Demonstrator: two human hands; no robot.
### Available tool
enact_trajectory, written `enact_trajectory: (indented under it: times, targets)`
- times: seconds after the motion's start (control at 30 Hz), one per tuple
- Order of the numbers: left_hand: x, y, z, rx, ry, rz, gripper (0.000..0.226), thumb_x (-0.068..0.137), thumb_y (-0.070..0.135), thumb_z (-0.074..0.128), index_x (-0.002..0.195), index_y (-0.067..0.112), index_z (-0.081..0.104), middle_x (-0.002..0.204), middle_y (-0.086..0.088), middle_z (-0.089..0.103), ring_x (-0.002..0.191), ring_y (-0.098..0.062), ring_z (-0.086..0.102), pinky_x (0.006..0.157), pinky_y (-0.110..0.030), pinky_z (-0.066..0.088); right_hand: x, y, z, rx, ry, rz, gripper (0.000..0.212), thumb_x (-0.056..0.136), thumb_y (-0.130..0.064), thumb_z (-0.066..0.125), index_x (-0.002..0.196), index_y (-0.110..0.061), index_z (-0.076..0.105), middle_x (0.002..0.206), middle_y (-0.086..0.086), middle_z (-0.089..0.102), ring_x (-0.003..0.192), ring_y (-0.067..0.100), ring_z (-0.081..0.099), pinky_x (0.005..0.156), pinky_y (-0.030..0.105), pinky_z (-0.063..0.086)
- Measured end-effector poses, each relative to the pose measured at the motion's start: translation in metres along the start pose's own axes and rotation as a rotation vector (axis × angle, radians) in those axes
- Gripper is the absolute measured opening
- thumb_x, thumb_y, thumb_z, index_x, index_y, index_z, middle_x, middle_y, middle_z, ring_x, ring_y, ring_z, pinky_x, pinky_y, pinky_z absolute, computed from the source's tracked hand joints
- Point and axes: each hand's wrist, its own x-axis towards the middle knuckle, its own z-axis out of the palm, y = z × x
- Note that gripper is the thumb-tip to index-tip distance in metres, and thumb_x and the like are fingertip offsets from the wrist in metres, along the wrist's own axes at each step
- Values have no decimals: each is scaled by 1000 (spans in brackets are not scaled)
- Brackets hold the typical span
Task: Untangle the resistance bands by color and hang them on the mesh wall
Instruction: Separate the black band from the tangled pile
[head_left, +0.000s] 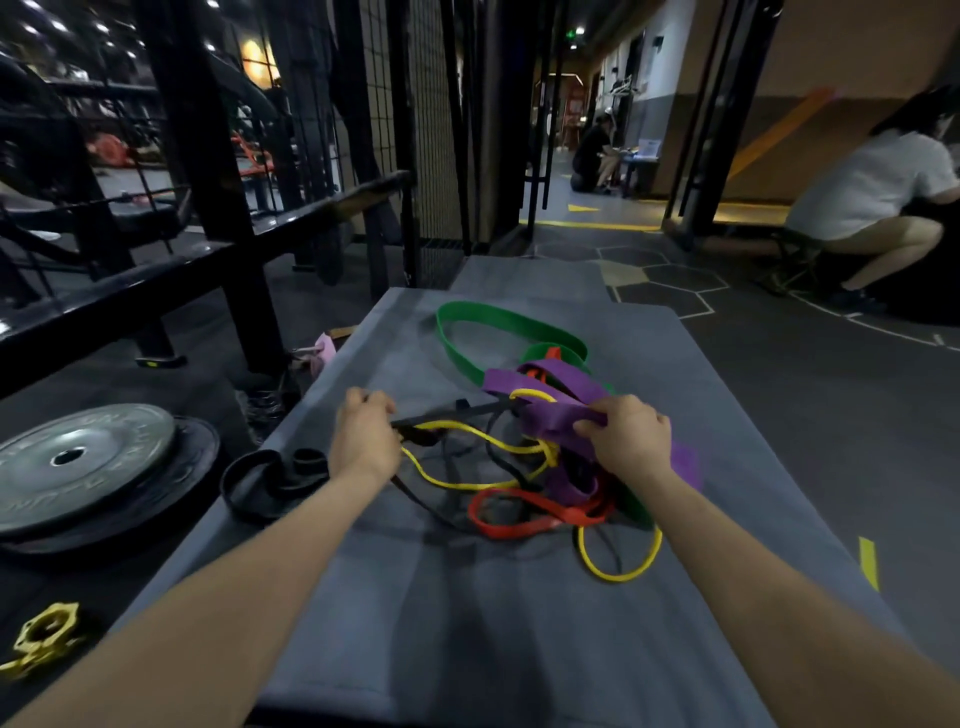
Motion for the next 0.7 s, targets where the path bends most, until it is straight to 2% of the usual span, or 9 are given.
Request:
enact_trajectory:
  times: [0.13,0.23,0.37,0.47,0.6,0.7]
  targets:
    - [8,-10,-13,-28,14,-23,26,83,2,58,107,11,58,123,-14,46,108,-35,53,92,-41,45,-1,2,-12,120,26,64,17,85,-27,61,94,-17,71,100,14,69,104,34,57,89,35,36]
    - [10,-20,-23,27,91,-66,27,83,4,58,108,13,60,123,-16,45,112,-37,47,93,-43,42,0,8,-18,168,48,119,14,85,-27,62,88,-17,71,95,14,69,102,35,58,89,37,38]
    - [-7,-42,-25,252,113,-165,33,84,13,61,116,17,53,123,-15,39,117,-35,37,97,-44,36,-5,27,-9,135,14,216,15,85,-27,61,90,-17,71,97,14,69,103,33,58,93,35,35]
    - [-27,-39,-7,392,58,14,48,78,16,65,121,20,45,121,-12,39,116,-33,40,96,-41,37,-8,32,5,93,-9,229,18,85,-29,60,97,-19,70,102,12,68,107,31,57,97,34,31]
    - [-45,0,14,179,18,313,44,75,0,54,115,19,52,116,-8,45,108,-32,48,88,-40,40,-8,26,15,28,28,155,21,84,-25,62,102,-19,70,104,12,68,107,33,56,97,35,32]
    - [-54,22,29,157,-28,510,36,79,6,54,111,23,56,114,-2,48,109,-25,48,87,-35,38,-10,28,18,7,59,83,28,81,-22,65,109,-21,67,111,10,66,112,31,53,97,36,32]
